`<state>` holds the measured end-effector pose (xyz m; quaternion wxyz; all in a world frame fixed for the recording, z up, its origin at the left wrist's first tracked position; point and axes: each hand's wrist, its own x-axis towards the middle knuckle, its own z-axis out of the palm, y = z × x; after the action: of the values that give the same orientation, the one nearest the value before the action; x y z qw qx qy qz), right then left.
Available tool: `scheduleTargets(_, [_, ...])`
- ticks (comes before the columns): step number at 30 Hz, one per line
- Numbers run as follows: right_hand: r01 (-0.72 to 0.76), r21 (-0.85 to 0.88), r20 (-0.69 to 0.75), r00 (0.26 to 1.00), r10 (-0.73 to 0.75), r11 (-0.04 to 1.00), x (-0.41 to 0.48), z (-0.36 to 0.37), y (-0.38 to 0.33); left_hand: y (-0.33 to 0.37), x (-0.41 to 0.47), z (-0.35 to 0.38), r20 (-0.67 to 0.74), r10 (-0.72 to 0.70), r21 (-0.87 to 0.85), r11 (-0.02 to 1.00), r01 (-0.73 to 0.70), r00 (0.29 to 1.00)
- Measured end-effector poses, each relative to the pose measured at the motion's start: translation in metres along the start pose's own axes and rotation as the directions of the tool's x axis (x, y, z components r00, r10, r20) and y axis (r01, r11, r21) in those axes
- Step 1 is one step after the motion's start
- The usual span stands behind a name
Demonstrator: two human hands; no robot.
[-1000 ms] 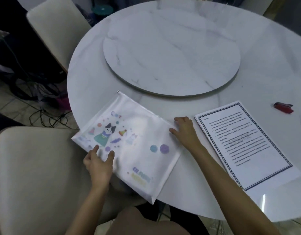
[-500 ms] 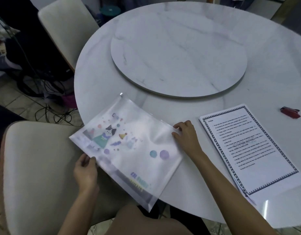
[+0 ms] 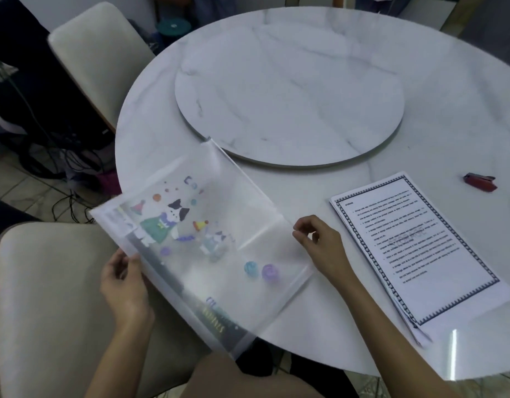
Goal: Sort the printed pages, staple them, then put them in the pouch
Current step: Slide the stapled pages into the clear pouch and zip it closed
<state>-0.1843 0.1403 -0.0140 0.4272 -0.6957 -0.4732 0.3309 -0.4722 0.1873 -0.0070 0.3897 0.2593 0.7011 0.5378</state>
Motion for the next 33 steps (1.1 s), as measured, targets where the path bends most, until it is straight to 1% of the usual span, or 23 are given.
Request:
scheduleTargets(2, [0.001,0.037,-0.032,0.999,0.0,0.999,-0.001,-0.005,0.0,0.01,0.002,0.007,0.018,0.025,-0.042,0.999,-0.024,1.0])
scheduleTargets(4, [-0.012,0.082,-0.074,0.997,0.018,0.997,-0.001,-0.01,0.002,0.02,0.008,0.019,0.069,0.037,-0.093,0.995,-0.031,0.997])
scheduleTargets(6, [-0.043,0.137,-0.135,0.989,0.062,0.99,0.0,-0.016,0.005,0.029,0.015,0.037,0.185,0.049,-0.112,0.993,-0.029,0.982])
scheduleTargets(7, [-0.059,0.168,-0.168,0.982,0.087,0.984,0.0,-0.019,0.007,0.032,0.017,0.047,0.258,0.053,-0.088,0.996,-0.032,0.965])
scheduleTargets(9, [-0.083,0.227,-0.233,0.963,0.137,0.97,-0.002,-0.027,0.012,0.03,0.019,0.066,0.408,0.012,0.027,0.999,-0.025,0.913])
scheduleTargets(10, [-0.098,0.241,-0.26,0.952,0.162,0.966,-0.003,-0.03,0.015,0.025,0.017,0.074,0.465,-0.039,0.105,0.994,-0.011,0.884])
scheduleTargets(12, [-0.145,0.245,-0.307,0.926,0.218,0.959,-0.008,-0.035,0.023,0.012,0.01,0.086,0.539,-0.14,0.248,0.969,0.002,0.831])
scheduleTargets(14, [-0.202,0.23,-0.345,0.898,0.274,0.952,-0.011,-0.04,0.033,-0.001,0.002,0.093,0.579,-0.195,0.342,0.939,-0.019,0.792])
scheduleTargets(16, [-0.274,0.185,-0.351,0.879,0.324,0.944,-0.015,-0.046,0.042,-0.009,-0.005,0.098,0.586,-0.209,0.4,0.915,-0.055,0.783])
scheduleTargets(18, [-0.318,0.118,-0.334,0.879,0.339,0.941,-0.019,-0.054,0.047,-0.013,-0.007,0.102,0.568,-0.188,0.442,0.891,-0.105,0.801])
scheduleTargets(20, [-0.303,0.048,-0.347,0.888,0.3,0.952,-0.023,-0.065,0.05,-0.013,-0.005,0.104,0.551,-0.161,0.47,0.87,-0.146,0.819])
scheduleTargets(23, [-0.245,-0.075,-0.412,0.891,0.193,0.967,-0.02,-0.094,0.052,-0.009,-0.002,0.106,0.544,-0.109,0.499,0.839,-0.216,0.832])
scheduleTargets(26, [-0.26,-0.252,-0.444,0.887,0.128,0.932,-0.01,-0.137,0.065,-0.002,-0.003,0.107,0.53,-0.063,0.54,0.793,-0.28,0.845])
scheduleTargets(29, [-0.367,-0.359,-0.442,0.877,0.19,0.858,-0.002,-0.179,0.087,0.002,-0.003,0.11,0.512,-0.042,0.57,0.764,-0.303,0.858])
scheduleTargets(33, [-0.479,-0.406,-0.412,0.856,0.312,0.778,0.006,-0.216,0.11,0.003,-0.004,0.114,0.466,-0.032,0.59,0.757,-0.283,0.884])
